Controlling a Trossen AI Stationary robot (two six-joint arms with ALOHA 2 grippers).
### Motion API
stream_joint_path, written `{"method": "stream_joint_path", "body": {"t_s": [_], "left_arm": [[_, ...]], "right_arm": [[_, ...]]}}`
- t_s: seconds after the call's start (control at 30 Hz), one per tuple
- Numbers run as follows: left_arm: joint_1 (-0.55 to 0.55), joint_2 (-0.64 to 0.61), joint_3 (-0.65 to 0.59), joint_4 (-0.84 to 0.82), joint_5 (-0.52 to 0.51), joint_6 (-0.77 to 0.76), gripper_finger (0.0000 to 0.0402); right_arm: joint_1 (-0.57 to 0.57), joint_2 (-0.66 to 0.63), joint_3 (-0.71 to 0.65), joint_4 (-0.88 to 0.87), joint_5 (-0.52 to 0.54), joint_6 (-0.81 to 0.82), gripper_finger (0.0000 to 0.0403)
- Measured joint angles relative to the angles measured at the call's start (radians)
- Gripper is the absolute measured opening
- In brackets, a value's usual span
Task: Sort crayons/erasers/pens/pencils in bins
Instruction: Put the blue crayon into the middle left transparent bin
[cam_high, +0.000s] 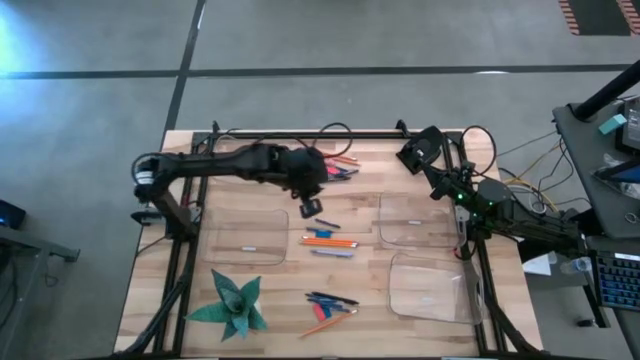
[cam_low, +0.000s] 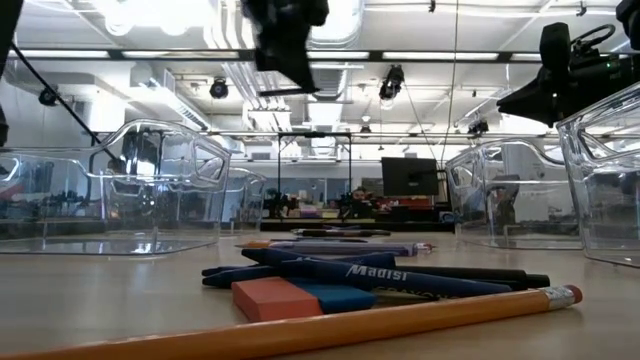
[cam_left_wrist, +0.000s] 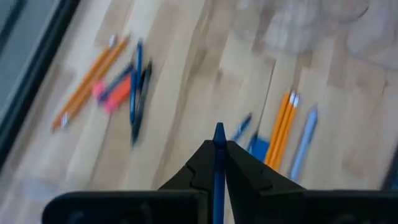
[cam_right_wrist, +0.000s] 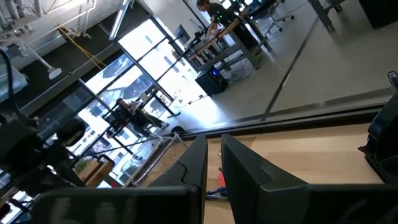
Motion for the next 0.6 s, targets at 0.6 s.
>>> {"method": "stream_joint_path", "body": {"t_s": [0.6], "left_arm": [[-0.222, -0.406, -0.564, -0.024, 0.001, -0.561, 0.0009]], "right_arm": [[0.000, 0.000, 0.000, -0.003, 0.000, 0.000, 0.0038]]}}
